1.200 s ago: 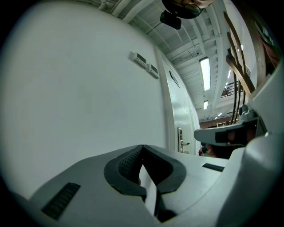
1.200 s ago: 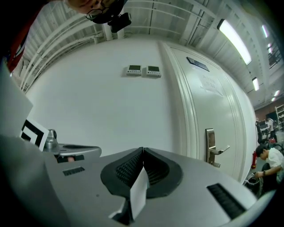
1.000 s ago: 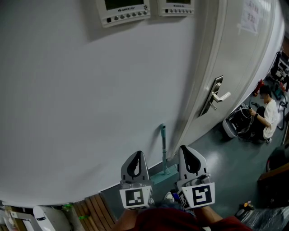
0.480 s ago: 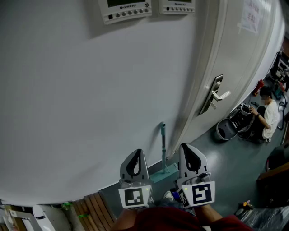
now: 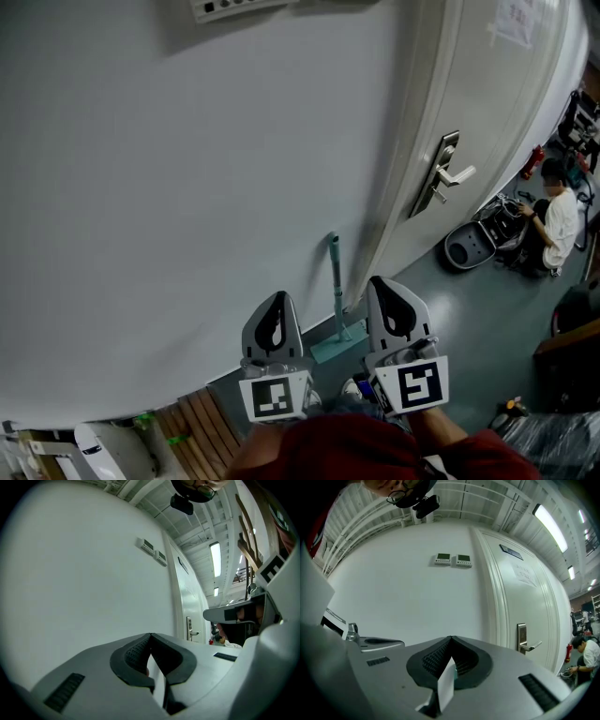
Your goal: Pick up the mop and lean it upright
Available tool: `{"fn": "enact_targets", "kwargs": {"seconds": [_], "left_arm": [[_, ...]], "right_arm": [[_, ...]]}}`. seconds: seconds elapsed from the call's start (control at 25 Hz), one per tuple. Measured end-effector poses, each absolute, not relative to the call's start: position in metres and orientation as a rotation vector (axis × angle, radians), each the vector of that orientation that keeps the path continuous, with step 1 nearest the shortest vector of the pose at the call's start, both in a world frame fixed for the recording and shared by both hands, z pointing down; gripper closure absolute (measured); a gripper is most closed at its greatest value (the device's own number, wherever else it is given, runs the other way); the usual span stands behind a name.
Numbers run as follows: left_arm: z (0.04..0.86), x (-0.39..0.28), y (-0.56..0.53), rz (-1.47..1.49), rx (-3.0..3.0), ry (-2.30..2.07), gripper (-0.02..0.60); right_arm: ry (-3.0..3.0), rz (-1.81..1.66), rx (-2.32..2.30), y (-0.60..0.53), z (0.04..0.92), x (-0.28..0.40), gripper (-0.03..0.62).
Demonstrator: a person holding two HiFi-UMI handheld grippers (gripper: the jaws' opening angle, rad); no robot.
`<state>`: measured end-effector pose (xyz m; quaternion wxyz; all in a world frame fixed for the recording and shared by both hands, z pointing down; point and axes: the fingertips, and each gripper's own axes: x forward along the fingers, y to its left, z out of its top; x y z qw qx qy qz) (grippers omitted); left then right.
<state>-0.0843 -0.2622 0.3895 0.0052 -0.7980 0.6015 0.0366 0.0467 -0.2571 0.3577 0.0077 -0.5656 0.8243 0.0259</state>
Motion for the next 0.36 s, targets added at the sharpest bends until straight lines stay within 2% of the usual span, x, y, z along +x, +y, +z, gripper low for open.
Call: {"fn": "enact_targets", "kwargs": {"seconds": [0.36], "left_arm": [[0.393,-0.0842,-0.262,0.116,-2.499,1.872,0.568]], "right_arm": [[2.543,0.075,-1.756,-0.2549,0.3592,0.051,0.577]]}}
